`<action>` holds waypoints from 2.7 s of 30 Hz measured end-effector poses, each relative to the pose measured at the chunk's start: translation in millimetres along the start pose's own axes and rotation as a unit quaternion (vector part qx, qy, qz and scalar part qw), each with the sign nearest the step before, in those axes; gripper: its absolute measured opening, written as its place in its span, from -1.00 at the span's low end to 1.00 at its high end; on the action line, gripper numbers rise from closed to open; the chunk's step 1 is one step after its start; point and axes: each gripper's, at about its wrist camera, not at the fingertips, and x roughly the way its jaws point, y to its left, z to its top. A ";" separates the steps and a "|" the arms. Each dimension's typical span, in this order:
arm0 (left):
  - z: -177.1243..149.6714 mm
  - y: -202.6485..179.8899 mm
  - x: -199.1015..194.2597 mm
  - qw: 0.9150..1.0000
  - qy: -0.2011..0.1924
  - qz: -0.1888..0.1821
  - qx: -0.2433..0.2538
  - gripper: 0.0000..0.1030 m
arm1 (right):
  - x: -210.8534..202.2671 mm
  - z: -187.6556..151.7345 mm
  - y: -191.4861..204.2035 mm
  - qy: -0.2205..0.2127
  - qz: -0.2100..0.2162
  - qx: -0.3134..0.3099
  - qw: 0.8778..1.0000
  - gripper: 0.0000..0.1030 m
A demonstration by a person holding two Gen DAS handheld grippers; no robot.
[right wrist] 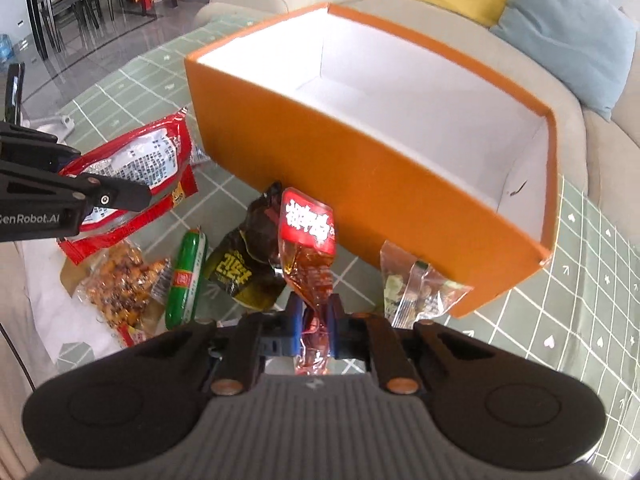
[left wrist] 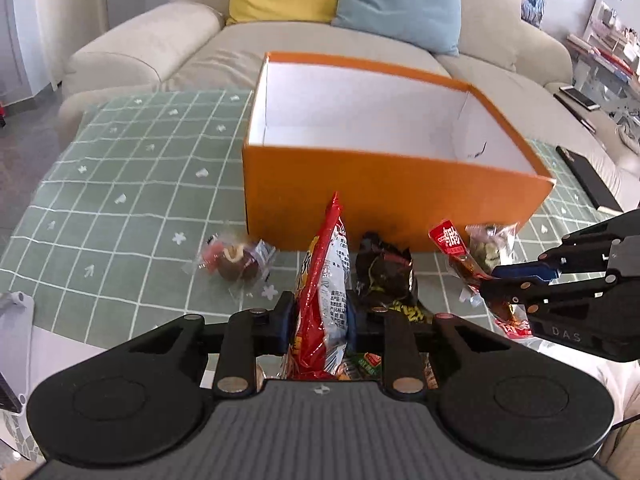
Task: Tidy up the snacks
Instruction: 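Lift both held snacks over the orange box, then open both grippers to drop the snacks into the orange box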
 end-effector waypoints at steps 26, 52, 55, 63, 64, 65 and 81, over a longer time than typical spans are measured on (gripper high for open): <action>115.3 -14.6 -52.0 0.989 -0.145 -0.008 -0.003 -0.46 | -95.3 113.3 -25.7 -0.186 -0.013 0.047 0.981 -0.85; 145.4 37.2 104.6 0.993 0.033 -0.080 -0.084 -0.49 | 82.9 149.4 -73.0 -0.007 0.053 0.248 0.967 -0.85; 142.9 34.3 109.0 0.996 0.028 -0.054 -0.071 -0.49 | 92.2 149.1 -70.5 0.003 0.060 0.258 0.964 -0.85; 147.3 34.4 108.6 0.996 0.041 -0.054 -0.061 -0.36 | 108.3 136.5 -70.8 0.027 0.075 0.302 0.950 -0.85; 147.4 34.1 108.1 0.996 0.046 -0.053 -0.057 -0.32 | 109.6 135.9 -70.8 0.027 0.074 0.303 0.950 -0.85; 148.8 31.9 108.1 0.996 0.048 -0.053 -0.052 -0.25 | 111.3 137.3 -70.7 0.027 0.073 0.301 0.950 -0.85; 136.8 67.2 40.4 0.992 -0.042 -0.007 -0.116 0.11 | 105.9 136.3 -65.8 0.024 0.073 0.310 0.948 -0.84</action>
